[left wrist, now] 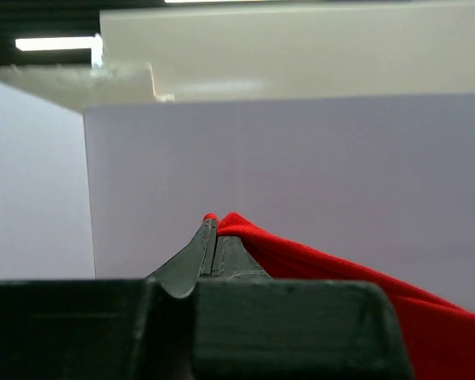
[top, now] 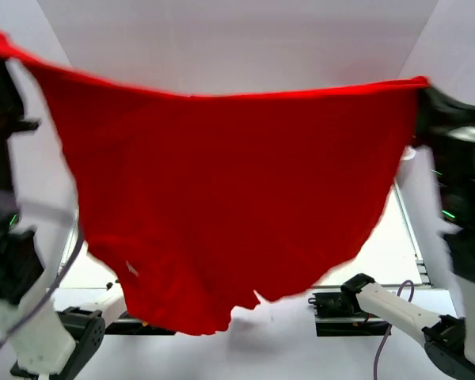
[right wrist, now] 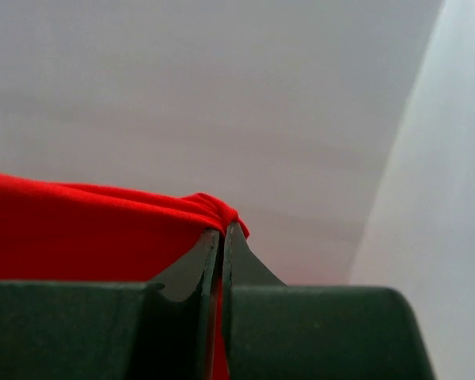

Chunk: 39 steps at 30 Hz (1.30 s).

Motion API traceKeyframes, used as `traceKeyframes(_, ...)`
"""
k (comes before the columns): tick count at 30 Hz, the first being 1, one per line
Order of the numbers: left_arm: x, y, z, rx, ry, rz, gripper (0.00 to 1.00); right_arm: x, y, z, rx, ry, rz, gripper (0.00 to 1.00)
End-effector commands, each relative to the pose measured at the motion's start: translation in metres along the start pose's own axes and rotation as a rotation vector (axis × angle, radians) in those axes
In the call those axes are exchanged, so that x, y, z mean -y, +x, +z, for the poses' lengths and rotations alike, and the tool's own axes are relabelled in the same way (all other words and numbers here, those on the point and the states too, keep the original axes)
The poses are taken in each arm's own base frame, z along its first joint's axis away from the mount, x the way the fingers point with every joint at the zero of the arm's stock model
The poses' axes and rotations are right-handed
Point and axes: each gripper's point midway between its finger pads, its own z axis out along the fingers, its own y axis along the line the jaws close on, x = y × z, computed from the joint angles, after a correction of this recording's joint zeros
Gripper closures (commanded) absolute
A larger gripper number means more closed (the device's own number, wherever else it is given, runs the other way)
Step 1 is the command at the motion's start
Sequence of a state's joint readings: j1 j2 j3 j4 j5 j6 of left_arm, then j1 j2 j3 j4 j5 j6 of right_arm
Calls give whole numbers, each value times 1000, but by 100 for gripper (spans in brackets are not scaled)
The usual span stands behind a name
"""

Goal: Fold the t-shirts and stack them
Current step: Flatten out the tshirt, then fold the flattened tshirt in 1/3 of the way

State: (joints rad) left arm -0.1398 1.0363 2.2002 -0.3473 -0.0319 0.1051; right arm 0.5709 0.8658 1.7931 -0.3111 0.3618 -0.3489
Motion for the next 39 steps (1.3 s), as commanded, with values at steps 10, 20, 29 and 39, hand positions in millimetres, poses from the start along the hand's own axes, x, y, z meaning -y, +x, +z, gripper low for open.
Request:
traceKeyframes(10,-4,425,26,-753,-214,41,100,-54,335,80,-559,322,-147,100)
traceKeyframes(20,34,737,-41,-1195,-81,16,100,-101,600,149,-979,46,-182,100)
traceKeyframes(29,71,806,-70,-1199,90,-128,100,-99,671,161,-1000,-32,-95,100)
traceKeyframes(39,77,780,-92,-1280,98,-220,100,-79,675,188,-907,-24,-146,100)
